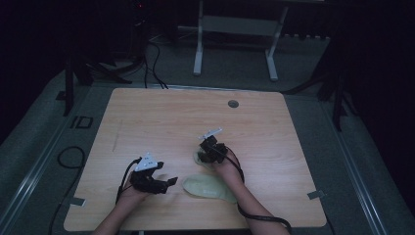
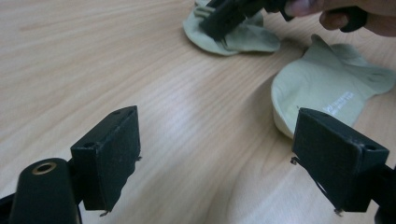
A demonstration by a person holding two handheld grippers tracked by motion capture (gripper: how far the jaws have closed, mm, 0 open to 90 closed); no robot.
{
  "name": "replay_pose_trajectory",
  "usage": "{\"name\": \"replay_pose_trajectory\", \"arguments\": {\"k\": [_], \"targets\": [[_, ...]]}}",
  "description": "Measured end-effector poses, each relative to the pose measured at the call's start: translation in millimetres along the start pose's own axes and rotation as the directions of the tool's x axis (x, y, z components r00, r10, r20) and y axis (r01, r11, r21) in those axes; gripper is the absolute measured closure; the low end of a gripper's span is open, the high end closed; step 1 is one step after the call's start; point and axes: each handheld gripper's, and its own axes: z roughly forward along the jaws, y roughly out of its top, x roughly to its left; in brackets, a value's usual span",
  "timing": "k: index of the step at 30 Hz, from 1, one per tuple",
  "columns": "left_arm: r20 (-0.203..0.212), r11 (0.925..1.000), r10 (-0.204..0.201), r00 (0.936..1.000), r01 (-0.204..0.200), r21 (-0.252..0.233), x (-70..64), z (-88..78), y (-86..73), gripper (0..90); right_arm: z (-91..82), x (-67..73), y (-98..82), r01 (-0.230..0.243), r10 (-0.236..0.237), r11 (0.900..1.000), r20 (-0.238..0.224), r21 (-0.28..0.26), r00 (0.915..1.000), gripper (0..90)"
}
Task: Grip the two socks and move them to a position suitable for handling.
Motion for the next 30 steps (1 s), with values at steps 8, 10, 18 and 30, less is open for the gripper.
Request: {"name": "replay_pose_trajectory", "arguments": {"k": [8,10,18,30], "targets": [[-0.004,0.9978,0.067,0.9978,-0.067,0.002,-2.3,17.7,28.0,36.1,-9.9,-0.3,7.7,-0.007,0.006,1.000,-0.056,-0.012,0.9984,51.2],[0.010,0.9958,0.092,0.9957,-0.092,-0.003,-2.8,22.9,36.1,53.2,-18.4,-3.2,10.7,-0.010,0.008,0.999,-0.050,-0.033,0.9987,54.4],[0.028,0.9735,0.203,0.9789,-0.204,0.103,-9.2,62.3,59.9,89.2,-15.6,-5.8,12.5,0.008,-0.008,1.000,-0.071,-0.004,0.9974,62.0],[0.031,0.9520,0.221,0.9747,-0.223,0.210,-2.3,108.1,69.0,89.6,-5.1,-14.5,4.2,-0.019,0.022,0.999,-0.083,0.036,0.9963,77.6]]}}
